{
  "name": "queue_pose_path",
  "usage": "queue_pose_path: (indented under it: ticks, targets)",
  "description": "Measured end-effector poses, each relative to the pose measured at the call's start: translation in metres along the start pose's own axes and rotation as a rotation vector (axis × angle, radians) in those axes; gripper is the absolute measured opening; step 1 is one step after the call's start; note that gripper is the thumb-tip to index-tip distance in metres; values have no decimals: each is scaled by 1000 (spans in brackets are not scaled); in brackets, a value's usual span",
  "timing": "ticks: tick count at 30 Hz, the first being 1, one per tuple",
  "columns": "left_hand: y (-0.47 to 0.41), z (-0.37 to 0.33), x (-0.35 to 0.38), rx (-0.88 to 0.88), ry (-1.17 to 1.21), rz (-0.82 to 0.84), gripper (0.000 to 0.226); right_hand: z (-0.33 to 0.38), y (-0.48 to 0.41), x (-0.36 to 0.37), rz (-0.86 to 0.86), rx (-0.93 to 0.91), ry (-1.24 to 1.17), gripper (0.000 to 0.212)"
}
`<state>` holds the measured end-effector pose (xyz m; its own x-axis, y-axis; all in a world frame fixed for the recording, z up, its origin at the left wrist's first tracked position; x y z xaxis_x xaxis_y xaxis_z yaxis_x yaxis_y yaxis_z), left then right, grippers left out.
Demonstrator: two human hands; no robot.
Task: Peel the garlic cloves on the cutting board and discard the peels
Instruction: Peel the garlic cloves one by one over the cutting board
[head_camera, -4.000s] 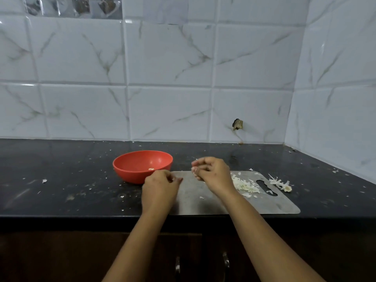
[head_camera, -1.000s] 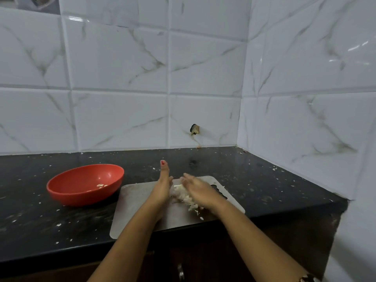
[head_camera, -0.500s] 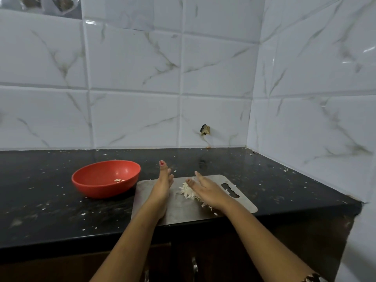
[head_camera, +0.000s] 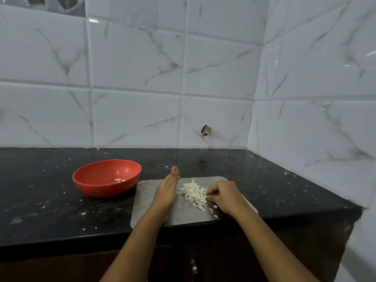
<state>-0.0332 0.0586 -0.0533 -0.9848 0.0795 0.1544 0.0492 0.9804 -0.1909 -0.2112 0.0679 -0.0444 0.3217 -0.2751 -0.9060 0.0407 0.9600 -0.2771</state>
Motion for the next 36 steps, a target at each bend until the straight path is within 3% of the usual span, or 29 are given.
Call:
queue_pose_path:
  ticks: [3,8,12,14,19,24,26,32,36]
  targets:
    - [0,1,1,3,-16,-2,66,3,-4,5,-6,-8,61,26]
    - [1,0,1,-3,-61,-9,66,6,-8,6,-10,-30,-4,30]
    - [-1,-1,3,45,-162,-60,34,-3,-4,-2,10,-31,-120,21]
    - [-3,1,4,65,-207,-60,30,-3,-1,-4,35,-57,-136,16]
    - [-3,3,6,125,-570,3,38,7,0,0,71,-86,2,16]
    - [6,10,17,32,-1128,282,83,6,0,0,39,-62,179,18]
    - [6,12,24,10,-1254,327,73,2,0,-2,-3,-15,138,15]
    - [-6,10,45,172,-1159,256,30,-8,8,-5,-62,38,-58,13]
    - [-9,10,50,208,-1073,214,34,-9,14,0,-94,107,-342,21]
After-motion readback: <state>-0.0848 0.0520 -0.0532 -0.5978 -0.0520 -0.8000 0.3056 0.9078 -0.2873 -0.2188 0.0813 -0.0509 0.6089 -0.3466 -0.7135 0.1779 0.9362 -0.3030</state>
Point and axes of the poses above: each hand's wrist, its own y-axis away from the middle knuckle, its own x-axis out of the palm, z = x × y, the point moved 2 cm from there along -y, towards the middle knuckle, and after that the axes turned 11 degrees about y, right-handed, at the moved point
